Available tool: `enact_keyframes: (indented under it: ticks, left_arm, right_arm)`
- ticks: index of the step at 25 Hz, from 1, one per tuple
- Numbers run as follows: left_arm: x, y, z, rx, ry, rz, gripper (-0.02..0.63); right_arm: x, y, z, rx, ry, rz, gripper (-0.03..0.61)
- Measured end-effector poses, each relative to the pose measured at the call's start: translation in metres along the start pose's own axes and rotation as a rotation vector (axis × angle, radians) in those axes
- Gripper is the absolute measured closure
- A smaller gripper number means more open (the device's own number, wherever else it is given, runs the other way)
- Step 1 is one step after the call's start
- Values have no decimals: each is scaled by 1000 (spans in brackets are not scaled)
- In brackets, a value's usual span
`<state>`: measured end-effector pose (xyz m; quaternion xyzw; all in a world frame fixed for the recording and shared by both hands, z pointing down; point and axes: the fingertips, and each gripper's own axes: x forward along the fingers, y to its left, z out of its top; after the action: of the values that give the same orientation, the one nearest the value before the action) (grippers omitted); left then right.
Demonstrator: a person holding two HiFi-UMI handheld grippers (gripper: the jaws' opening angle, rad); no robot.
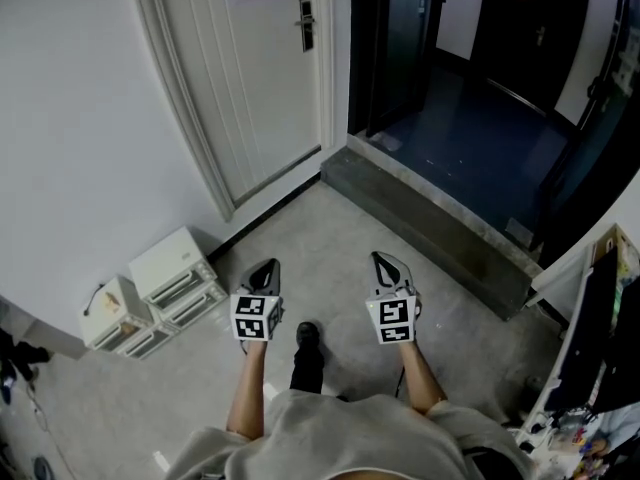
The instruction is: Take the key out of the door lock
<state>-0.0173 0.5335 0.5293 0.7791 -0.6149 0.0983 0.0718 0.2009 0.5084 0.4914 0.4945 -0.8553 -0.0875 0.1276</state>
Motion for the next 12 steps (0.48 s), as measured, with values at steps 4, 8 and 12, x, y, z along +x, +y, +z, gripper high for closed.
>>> enact_keyframes:
  ticks: [4,8,12]
  left_arm:
    - [55,28,10,-16,-15,-15,595]
    - [112,58,28,-21,-31,-33,595]
    - [167,95,49,-20,-35,-54,595]
  right_arm:
    - [57,-15,1,-16,8,-12,555]
    - [116,-31,9,-31,13,-26,555]
    - [178,-43,23,-36,17,-40,555]
